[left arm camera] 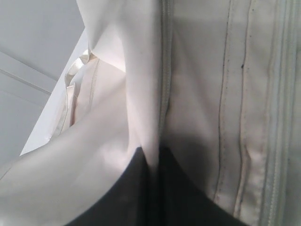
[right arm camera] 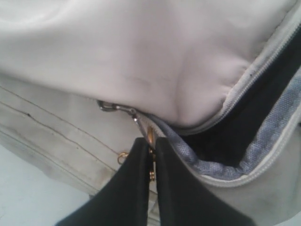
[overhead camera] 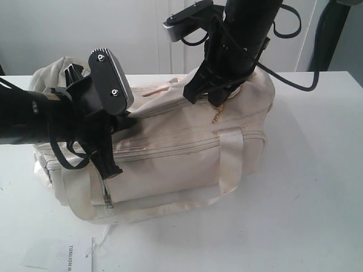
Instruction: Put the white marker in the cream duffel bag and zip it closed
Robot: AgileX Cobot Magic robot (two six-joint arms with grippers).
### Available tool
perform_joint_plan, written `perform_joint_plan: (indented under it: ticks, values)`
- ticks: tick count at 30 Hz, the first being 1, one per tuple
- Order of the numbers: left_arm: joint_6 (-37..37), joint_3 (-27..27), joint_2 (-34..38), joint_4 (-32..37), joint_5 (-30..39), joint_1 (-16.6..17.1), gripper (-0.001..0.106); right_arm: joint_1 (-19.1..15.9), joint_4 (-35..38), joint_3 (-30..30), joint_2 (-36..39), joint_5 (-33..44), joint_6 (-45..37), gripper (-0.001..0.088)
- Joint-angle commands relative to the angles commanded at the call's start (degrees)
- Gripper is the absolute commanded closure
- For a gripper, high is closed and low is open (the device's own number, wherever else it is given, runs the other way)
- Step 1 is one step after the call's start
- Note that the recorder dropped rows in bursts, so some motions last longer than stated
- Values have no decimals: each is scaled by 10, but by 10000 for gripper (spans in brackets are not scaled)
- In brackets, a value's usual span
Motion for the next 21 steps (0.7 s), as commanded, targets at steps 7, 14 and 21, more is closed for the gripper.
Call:
perform_joint_plan:
  ticks: [7,14,21]
  values:
    - [0,0,0,0,0,0,1053,-11,1,0,-1,0,0,868]
    - [0,0,0,0,0,0,1053,-19,2,0,-1,0,0,868]
    - [0,0,0,1,3,0,1053,-42,2,0,-1,0,-1,868]
